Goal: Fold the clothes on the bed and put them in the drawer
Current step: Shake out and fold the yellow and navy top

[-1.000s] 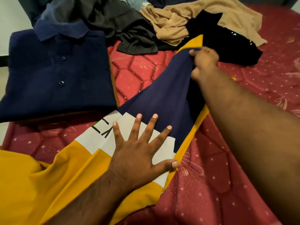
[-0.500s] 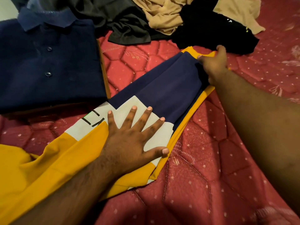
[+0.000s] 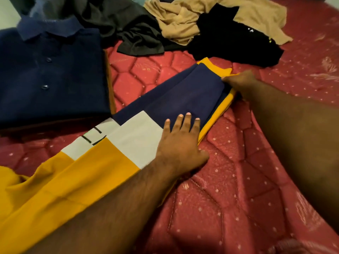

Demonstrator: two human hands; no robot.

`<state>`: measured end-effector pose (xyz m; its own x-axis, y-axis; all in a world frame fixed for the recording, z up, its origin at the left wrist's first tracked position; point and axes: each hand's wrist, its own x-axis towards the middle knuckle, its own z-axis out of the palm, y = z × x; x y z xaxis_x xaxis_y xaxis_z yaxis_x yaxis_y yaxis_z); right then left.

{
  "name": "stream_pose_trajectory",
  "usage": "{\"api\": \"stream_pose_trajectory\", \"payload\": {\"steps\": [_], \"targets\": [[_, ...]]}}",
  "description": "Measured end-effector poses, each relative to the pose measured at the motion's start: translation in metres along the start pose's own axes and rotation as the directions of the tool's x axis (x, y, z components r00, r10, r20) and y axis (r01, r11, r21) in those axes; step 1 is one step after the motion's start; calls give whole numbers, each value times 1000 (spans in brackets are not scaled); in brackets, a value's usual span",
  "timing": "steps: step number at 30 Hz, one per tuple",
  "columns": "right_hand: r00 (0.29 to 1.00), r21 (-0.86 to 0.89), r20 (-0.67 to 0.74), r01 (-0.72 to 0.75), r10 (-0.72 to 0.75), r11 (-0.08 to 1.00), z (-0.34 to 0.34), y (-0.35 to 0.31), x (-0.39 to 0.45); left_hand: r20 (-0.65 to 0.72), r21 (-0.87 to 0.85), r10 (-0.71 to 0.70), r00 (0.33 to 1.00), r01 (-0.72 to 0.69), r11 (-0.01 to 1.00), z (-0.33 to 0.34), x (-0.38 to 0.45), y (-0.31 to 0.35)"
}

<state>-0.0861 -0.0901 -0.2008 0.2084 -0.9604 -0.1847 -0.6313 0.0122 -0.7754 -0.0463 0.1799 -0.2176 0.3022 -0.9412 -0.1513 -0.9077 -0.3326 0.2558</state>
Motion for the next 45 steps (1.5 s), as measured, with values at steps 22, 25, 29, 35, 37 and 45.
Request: {"api": "stream_pose_trajectory", "payload": {"steps": [22, 25, 29, 35, 37, 45], "targets": [[916, -704, -324, -68, -235, 706, -228, 188, -121, 158, 227, 262, 952, -293, 929, 35, -72, 131], [876, -679, 143, 425, -460, 599, -168, 166, -159, 56, 225, 110, 992, -120, 967, 34, -119, 61], [852, -654, 490, 499, -185, 568, -98, 134, -214, 16, 187, -42, 999, 38, 982, 26, -182, -55], [650, -500, 678, 750, -344, 432, -6, 63, -327, -194, 190, -172, 966, 209, 959, 11, -261, -136], [661, -487, 661, 738, -355, 468, 17, 63, -348, -242, 83, -279, 929, 306, 948, 8, -274, -157], [705, -609, 598, 709, -380, 357, 41, 72, -363, 8, -766, -829, 558, 537, 354, -26, -298, -235]]}}
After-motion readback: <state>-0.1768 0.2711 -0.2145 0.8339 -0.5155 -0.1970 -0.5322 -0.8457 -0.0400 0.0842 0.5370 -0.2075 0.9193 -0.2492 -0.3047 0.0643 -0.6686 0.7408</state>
